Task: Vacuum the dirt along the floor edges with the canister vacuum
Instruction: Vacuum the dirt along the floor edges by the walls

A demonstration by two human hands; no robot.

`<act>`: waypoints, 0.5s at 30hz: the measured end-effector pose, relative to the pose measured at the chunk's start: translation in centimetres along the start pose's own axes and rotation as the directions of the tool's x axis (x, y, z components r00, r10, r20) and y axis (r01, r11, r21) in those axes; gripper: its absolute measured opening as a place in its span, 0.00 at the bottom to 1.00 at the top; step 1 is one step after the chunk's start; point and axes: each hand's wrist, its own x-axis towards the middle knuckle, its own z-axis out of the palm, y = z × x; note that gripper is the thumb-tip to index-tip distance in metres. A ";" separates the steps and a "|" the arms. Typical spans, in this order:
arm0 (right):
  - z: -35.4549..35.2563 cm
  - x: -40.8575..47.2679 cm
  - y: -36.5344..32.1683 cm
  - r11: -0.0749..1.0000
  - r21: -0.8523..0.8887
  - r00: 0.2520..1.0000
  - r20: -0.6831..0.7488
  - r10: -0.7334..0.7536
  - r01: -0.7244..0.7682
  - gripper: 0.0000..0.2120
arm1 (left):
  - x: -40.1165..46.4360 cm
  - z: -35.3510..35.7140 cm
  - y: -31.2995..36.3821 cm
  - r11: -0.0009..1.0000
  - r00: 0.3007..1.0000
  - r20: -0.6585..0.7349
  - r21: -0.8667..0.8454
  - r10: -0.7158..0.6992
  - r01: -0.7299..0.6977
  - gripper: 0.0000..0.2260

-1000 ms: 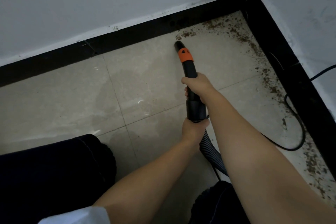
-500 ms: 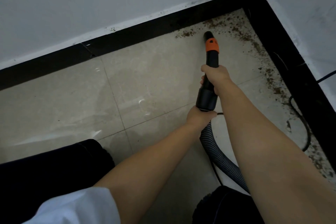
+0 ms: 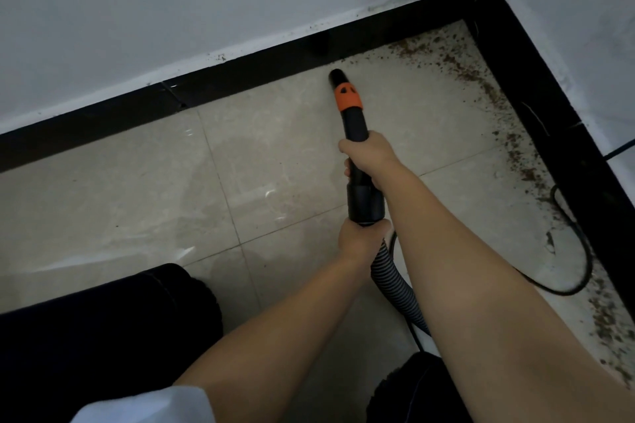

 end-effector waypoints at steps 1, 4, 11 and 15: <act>0.2 0.0 -0.1 1.000 0.004 1.000 0.005 -0.002 0.002 0.09 | 0.0 -0.2 0.0 1.000 1.000 -0.004 -0.004 0.000 0.000 0.14; 0.5 0.4 -0.6 0.999 0.051 1.000 -0.029 -0.003 0.004 0.09 | 0.2 -0.9 0.9 1.000 1.000 -0.002 0.017 0.019 -0.019 0.14; -1.7 1.8 -1.7 0.974 0.225 0.984 -0.167 0.061 -0.022 0.10 | 1.6 -0.9 3.2 0.990 0.992 0.108 0.117 0.068 -0.081 0.14; -2.5 2.5 -2.1 0.970 0.242 0.980 -0.188 0.065 -0.018 0.10 | 1.8 -0.4 4.1 0.983 0.986 0.143 0.151 0.080 -0.102 0.17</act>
